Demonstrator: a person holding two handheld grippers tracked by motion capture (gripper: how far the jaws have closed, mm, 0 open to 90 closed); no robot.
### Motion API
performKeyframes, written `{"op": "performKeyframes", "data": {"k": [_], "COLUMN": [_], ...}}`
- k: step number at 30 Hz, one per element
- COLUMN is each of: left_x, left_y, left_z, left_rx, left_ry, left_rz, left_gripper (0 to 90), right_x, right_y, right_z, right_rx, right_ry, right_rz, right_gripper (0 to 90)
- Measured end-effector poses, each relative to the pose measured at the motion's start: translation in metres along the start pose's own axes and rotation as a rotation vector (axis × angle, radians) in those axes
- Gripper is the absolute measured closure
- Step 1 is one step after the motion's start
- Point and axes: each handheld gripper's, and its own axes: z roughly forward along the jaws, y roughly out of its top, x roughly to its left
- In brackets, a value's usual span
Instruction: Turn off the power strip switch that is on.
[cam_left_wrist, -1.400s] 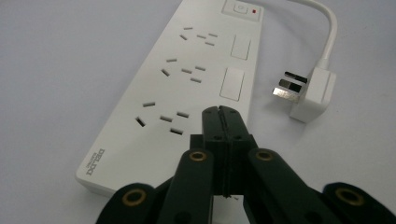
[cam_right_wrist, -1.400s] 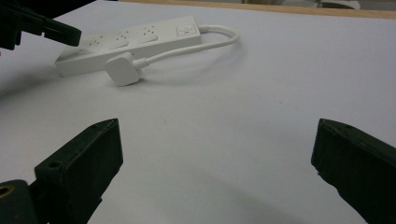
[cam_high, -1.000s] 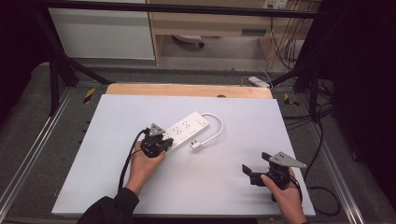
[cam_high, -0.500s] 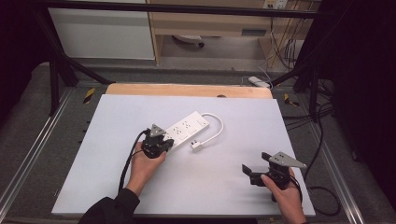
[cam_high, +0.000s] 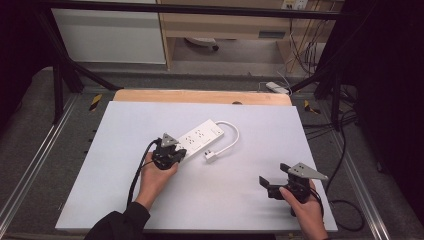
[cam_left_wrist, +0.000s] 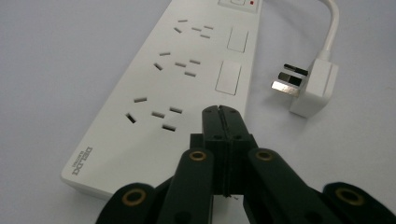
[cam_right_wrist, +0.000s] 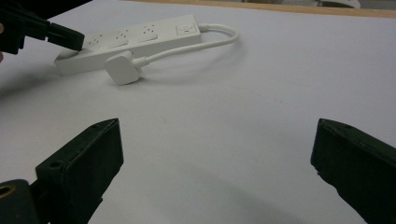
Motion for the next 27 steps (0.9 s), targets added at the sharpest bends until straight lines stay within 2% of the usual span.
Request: {"op": "performKeyframes", "data": {"k": [6, 27], "left_x": [-0.0005, 0.0033], "left_y": [-0.0005, -0.0068], "left_z": [0.0000, 0.0006], "left_rx": [-0.003, -0.049], "left_ry": [0.004, -0.009], "left_rz": [0.009, -0.016], "left_gripper": [90.0, 90.0], "right_x": [0.0000, 0.0000], "right_y": [-0.0001, -0.0010], "right_z": [0.0000, 0.0010], "right_rx": [0.002, 0.013], "right_ry": [-0.001, -0.006], "right_rz": [-0.001, -0.003], "right_gripper": [2.8, 2.9]}}
